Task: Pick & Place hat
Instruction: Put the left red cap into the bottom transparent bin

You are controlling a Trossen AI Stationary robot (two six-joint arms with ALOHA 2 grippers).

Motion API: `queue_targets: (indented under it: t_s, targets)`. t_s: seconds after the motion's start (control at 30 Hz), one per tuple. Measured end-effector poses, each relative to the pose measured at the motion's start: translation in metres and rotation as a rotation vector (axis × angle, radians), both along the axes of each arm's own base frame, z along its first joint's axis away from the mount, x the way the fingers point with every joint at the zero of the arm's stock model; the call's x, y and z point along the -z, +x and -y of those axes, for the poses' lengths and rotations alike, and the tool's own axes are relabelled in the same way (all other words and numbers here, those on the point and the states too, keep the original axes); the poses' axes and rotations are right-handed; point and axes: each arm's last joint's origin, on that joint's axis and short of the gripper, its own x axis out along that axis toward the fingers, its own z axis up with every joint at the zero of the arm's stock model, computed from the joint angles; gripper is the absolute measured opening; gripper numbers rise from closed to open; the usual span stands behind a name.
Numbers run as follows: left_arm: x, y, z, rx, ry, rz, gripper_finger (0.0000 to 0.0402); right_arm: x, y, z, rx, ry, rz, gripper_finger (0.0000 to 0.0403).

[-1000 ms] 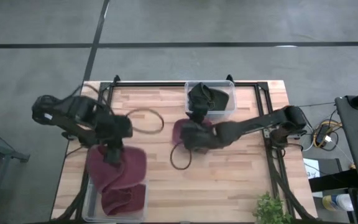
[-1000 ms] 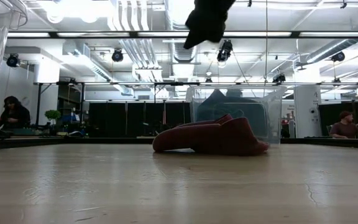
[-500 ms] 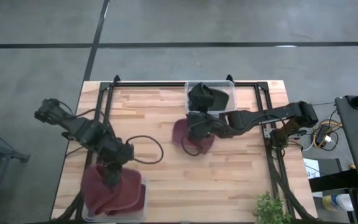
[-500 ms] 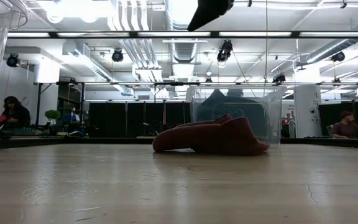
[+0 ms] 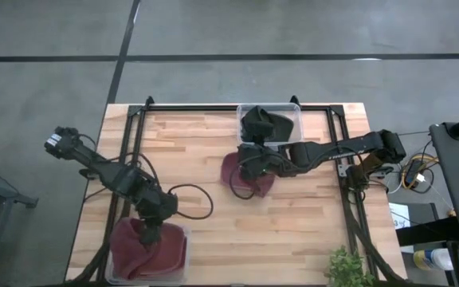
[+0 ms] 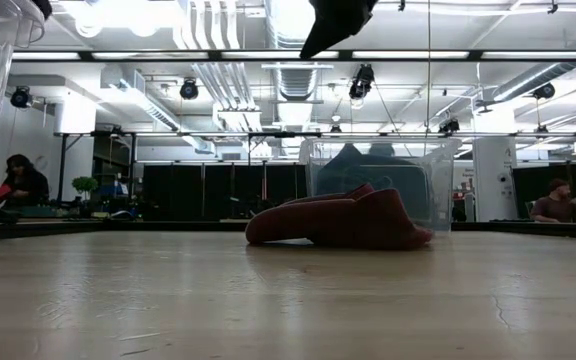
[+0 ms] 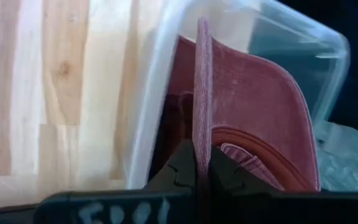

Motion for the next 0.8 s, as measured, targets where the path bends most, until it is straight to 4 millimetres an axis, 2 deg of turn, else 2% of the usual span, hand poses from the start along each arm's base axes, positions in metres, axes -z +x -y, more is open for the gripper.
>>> queue_targets:
  t_s: [0.4,0.67,0.8]
  targets:
    - [0.026,0.008,0.003,-0.016,0.006,0.061,0.0009,0.000,0.000,0.000,0.001,0.001,0.003,0.0164]
    - [0.043,0.006,0.002,-0.097,0.016,-0.009,0.0012,0.000,0.000,0.000,0.000,0.002,0.003,0.0164]
    - [0.044,0.006,0.002,-0.131,0.010,-0.027,0.0023,0.001,0.001,-0.001,-0.033,0.031,-0.001,0.0164]
